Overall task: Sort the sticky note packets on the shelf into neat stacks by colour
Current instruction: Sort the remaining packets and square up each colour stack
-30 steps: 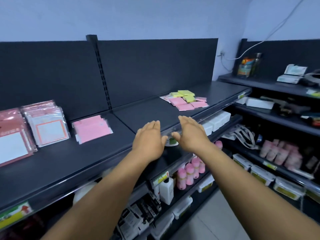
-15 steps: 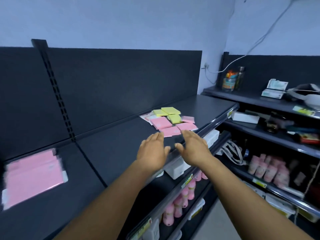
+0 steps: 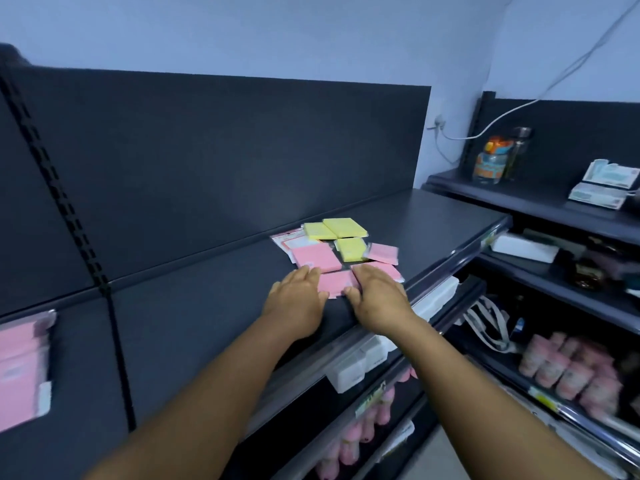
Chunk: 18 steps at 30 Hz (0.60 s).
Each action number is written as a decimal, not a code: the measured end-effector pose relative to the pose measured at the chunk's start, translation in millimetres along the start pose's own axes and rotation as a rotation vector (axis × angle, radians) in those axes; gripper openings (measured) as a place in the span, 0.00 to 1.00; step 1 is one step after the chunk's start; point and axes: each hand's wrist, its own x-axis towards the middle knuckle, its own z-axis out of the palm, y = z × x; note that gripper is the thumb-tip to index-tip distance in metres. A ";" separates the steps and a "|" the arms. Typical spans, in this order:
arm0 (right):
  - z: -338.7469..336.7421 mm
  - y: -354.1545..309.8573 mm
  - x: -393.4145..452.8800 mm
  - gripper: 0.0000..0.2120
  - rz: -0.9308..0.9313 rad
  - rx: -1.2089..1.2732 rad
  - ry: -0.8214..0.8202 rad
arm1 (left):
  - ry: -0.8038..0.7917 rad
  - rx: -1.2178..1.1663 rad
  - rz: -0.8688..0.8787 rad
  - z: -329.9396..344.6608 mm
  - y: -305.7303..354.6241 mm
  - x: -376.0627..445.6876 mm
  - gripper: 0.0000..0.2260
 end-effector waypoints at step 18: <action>-18.8 50.8 92.4 0.18 0.026 0.159 0.042 | 0.121 0.041 -0.474 8.4 31.9 73.4 0.24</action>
